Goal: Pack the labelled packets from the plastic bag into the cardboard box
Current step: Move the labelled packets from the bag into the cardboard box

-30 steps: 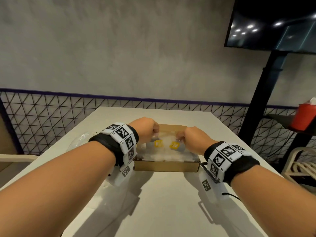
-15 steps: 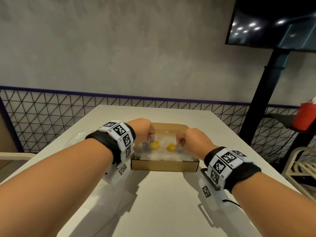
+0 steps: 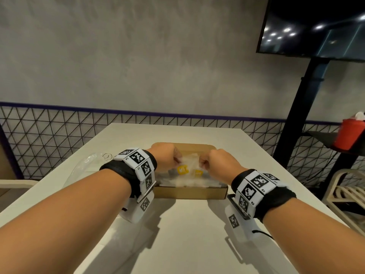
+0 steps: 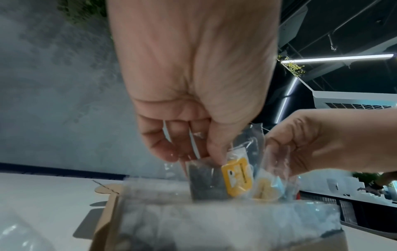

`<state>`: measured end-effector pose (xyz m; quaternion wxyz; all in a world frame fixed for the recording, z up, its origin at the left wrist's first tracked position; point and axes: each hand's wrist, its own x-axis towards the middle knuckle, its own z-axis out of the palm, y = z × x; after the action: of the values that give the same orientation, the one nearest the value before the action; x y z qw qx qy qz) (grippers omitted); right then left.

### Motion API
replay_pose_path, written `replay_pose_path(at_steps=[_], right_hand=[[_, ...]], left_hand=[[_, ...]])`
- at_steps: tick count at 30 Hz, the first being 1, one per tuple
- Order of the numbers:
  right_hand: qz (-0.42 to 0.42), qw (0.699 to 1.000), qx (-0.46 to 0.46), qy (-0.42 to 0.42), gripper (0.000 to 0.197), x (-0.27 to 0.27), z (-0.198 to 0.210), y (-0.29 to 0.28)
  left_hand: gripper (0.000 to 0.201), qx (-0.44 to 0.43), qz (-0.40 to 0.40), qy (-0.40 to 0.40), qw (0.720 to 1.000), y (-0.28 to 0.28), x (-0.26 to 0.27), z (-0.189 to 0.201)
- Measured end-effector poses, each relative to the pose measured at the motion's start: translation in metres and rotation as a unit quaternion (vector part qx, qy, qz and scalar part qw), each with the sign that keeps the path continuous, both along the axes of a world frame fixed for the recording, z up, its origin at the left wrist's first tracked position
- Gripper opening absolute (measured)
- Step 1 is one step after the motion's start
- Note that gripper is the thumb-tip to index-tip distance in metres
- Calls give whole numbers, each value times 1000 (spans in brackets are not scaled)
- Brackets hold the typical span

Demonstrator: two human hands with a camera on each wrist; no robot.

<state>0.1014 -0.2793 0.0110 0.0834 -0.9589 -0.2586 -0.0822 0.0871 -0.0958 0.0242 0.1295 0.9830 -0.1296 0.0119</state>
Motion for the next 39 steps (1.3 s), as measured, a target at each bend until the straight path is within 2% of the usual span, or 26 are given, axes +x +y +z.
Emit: replay_pose_path(at_steps=[2, 8, 14, 19, 24, 28, 31, 33, 39], right_hand=[[-7, 1000, -6, 1, 33, -1, 0, -5], [-37, 998, -40, 6, 33, 2, 4, -19], [3, 1000, -9, 9, 29, -1, -6, 4], [-36, 999, -29, 22, 30, 2, -5, -5], [-35, 998, -33, 45, 29, -2, 1, -12], [-13, 1000, 2, 24, 29, -4, -1, 2], [-10, 999, -43, 6, 26, -5, -2, 9], [-33, 996, -83, 0, 31, -8, 0, 9], [-80, 986, -146, -30, 31, -7, 5, 1]], left_hand=[[21, -8, 9, -7, 1000, 4, 0, -1], [26, 47, 59, -11, 997, 17, -1, 2], [20, 27, 27, -17, 999, -1, -4, 1], [23, 46, 64, -27, 996, 9, -3, 0], [21, 8, 79, -18, 997, 17, -6, -2], [21, -36, 67, -66, 995, 3, -6, -3], [20, -24, 43, -57, 997, -2, -5, -4], [20, -6, 28, -42, 999, -1, -6, -5], [20, -6, 47, -21, 999, 13, -6, 0]])
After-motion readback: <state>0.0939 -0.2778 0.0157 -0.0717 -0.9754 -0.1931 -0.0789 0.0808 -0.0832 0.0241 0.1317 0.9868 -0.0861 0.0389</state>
